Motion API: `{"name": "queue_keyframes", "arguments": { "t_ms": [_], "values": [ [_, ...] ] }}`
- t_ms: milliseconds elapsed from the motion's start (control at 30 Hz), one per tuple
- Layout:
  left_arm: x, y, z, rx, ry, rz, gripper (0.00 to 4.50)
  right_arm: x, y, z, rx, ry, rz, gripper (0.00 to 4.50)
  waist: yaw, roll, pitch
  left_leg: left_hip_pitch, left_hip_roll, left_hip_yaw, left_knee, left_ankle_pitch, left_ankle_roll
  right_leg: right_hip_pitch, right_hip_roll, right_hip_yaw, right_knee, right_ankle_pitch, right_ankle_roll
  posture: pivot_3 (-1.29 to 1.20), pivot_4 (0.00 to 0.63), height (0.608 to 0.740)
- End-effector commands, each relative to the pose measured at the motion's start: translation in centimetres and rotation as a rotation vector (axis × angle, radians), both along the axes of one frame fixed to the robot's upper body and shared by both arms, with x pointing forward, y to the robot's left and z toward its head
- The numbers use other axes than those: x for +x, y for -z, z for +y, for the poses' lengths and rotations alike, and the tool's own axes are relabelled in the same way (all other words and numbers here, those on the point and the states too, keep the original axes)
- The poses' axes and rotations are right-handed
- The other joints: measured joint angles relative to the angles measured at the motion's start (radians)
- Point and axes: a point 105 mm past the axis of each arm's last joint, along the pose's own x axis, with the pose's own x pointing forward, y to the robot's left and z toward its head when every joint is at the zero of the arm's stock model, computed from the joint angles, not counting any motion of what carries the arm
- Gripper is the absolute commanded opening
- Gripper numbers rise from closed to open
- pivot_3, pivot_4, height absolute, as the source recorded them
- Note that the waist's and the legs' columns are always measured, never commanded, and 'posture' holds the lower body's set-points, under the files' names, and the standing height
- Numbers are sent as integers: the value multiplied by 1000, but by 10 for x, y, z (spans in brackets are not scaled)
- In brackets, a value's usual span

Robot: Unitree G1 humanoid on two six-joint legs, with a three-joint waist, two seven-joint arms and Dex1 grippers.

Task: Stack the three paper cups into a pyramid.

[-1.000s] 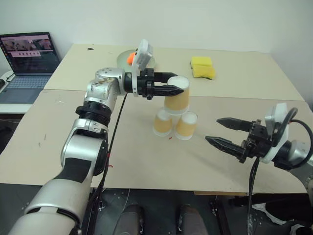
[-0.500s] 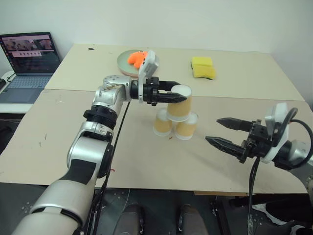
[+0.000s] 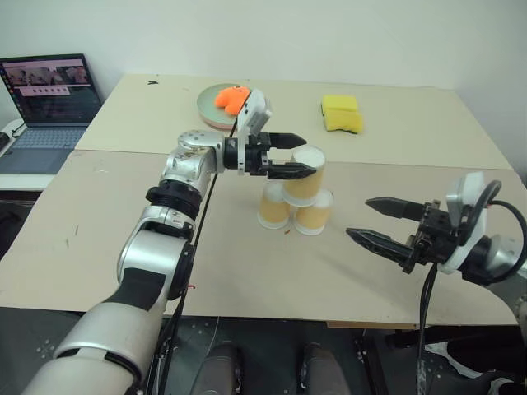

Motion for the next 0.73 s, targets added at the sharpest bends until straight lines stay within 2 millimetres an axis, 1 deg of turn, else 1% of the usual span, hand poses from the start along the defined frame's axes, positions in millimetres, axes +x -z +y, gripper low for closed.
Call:
{"name": "queue_keyframes", "arguments": {
  "t_ms": [33,133,200,267,367,467,500,533,600,633,700,733],
  "values": [
    [-18,-44,8,-114,52,-114,4464,-4,-13,1,7,-17,-52,4500,-1,0,0,0,1,0,0,0,0,0,0,0,1,0,0,0,150,673],
    [-30,-66,19,-200,28,-192,4464,-4,-13,-1,7,-12,-53,4500,-2,0,0,0,2,0,0,1,-1,0,0,0,1,0,0,0,150,673],
    [-36,-74,25,-239,10,-211,4464,-3,-13,-1,7,-10,-54,4500,-1,0,0,0,3,0,0,1,-2,0,0,0,1,0,0,0,150,673],
    [-41,-78,38,-291,-56,-192,4464,-3,-13,-2,7,-7,-54,4500,-2,0,0,0,3,0,1,1,-3,0,0,0,1,0,0,0,150,673],
    [-45,-71,51,-319,-154,-172,4464,-1,-12,-3,13,1,-56,4500,-2,0,0,2,4,0,1,1,-3,1,0,1,1,0,0,0,150,673],
    [-45,-43,75,-332,-306,-70,4464,0,-7,-4,21,9,-40,4500,-2,1,0,3,3,0,1,2,-3,2,0,2,1,0,0,0,150,673],
    [-45,-37,80,-334,-342,-48,4464,1,-5,-4,22,11,-36,4500,-2,1,0,5,3,1,0,2,-4,2,0,3,1,0,0,0,150,673],
    [-43,-25,87,-329,-406,-23,4464,2,0,-7,24,24,-20,4500,-2,0,0,6,4,1,0,3,-5,3,0,3,1,0,0,0,150,673],
    [-45,7,99,-292,-516,43,4464,3,15,-15,12,62,21,4500,0,0,0,6,3,1,0,3,-5,3,0,3,0,0,0,0,150,673],
    [-46,17,102,-276,-550,61,4464,4,19,-17,8,73,32,4500,1,0,0,7,3,1,0,3,-5,5,0,3,0,0,0,0,150,673],
    [-54,51,113,-210,-640,96,4464,4,32,-28,-4,119,63,4500,1,0,0,7,3,1,0,3,-5,6,0,3,-1,0,0,0,150,673],
    [-57,62,117,-187,-673,101,4464,4,36,-32,-11,139,71,4500,1,0,0,7,3,1,0,3,-5,6,0,3,-1,0,0,0,150,673]
  ]
}}
